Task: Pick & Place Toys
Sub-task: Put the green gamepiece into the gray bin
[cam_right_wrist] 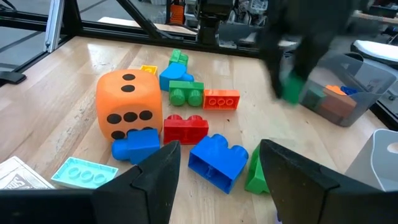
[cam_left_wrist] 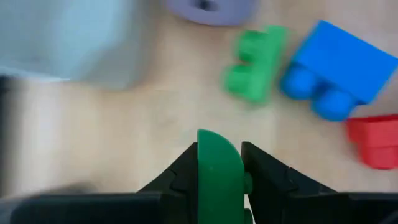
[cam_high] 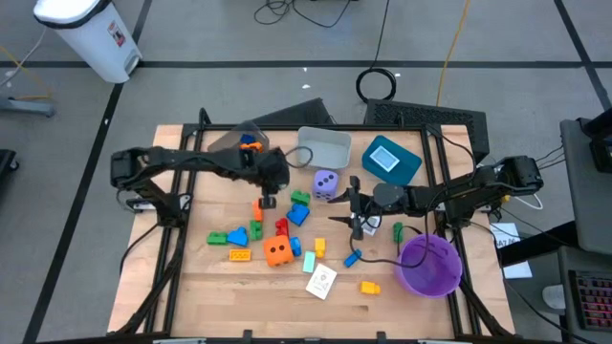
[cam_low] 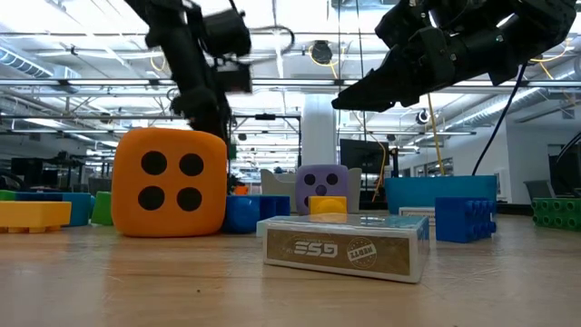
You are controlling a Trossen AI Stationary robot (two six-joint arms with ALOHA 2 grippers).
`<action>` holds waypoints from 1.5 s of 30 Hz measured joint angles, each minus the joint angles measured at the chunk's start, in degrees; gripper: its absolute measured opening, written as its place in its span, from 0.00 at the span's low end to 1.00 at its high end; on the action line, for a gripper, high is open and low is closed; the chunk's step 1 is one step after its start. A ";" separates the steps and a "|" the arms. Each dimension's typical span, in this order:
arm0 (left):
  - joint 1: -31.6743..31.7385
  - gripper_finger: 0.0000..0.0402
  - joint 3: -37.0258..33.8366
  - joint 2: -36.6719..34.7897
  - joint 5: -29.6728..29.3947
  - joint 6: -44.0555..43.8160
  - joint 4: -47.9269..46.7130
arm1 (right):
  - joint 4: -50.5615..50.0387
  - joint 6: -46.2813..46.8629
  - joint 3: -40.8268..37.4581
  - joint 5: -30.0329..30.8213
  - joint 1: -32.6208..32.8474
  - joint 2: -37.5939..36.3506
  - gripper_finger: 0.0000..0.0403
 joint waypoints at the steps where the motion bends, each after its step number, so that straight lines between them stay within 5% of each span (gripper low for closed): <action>1: 0.60 0.25 0.84 -1.00 -1.94 0.05 -1.36 | 0.00 0.06 0.00 0.00 0.02 0.00 0.53; 9: 12.18 0.25 2.50 -5.70 -8.32 -0.13 -7.40 | 0.00 0.10 -0.02 0.00 0.02 0.00 0.53; 20: 29.03 0.27 2.48 0.20 2.35 1.25 -1.02 | 0.02 0.12 -0.02 0.04 0.01 0.00 0.53; 31: 30.14 0.25 2.44 11.24 9.43 1.35 0.44 | -0.02 0.15 -0.02 0.04 0.02 0.00 0.53; 45: 30.10 0.56 2.37 5.55 9.51 1.11 0.10 | -0.42 0.08 -0.02 0.07 0.00 0.00 0.53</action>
